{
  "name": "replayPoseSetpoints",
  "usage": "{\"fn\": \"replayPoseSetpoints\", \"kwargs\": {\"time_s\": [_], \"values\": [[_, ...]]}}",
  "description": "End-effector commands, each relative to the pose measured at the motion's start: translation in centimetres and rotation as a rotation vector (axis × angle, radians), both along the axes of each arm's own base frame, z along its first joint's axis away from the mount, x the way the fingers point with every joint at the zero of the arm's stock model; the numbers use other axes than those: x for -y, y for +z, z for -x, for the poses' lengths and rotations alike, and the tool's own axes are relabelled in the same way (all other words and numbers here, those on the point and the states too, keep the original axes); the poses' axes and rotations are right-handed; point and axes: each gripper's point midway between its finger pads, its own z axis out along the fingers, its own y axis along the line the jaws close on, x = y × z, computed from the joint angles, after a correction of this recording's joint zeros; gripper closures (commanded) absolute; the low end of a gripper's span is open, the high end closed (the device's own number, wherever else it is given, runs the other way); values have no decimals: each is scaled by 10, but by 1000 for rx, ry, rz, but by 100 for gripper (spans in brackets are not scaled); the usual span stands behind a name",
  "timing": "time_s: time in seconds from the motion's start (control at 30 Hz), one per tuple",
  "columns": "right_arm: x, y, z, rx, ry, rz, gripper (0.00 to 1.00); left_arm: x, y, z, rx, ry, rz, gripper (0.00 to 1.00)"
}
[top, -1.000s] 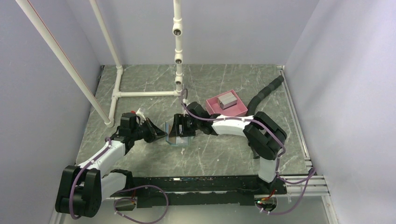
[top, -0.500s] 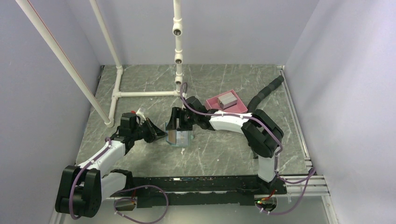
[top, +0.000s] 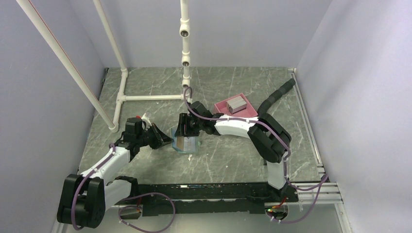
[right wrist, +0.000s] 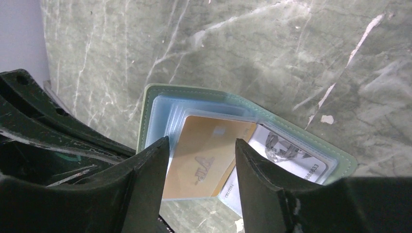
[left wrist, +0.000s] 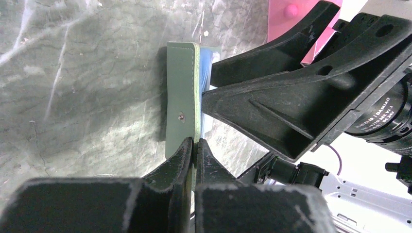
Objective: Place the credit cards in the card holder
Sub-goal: Open the card holder at the center of the board.
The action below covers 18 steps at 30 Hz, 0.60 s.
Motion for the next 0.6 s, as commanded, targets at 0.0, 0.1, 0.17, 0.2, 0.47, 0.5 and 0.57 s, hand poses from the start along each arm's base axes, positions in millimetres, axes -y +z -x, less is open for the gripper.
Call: {"fn": "replayPoseSetpoints", "kwargs": {"time_s": [0.0,0.1,0.17,0.2,0.47,0.5,0.57], "values": [[11,0,-7,57,-27,86,47,0,23,-11,93,2,-4,100],[19,0,-6,75,-42,93,48,-3,19,-10,78,19,-21,100],[22,1,-4,81,-36,93,47,-3,18,-9,77,19,-23,100],[23,1,-2,82,-30,88,47,-4,18,-9,74,21,-24,100],[17,1,9,70,27,20,56,-4,14,-8,57,25,-24,100],[14,2,10,66,40,4,60,-3,13,-7,52,23,-21,100],[9,2,13,54,61,-18,70,-4,11,-6,36,23,-27,100]]}}
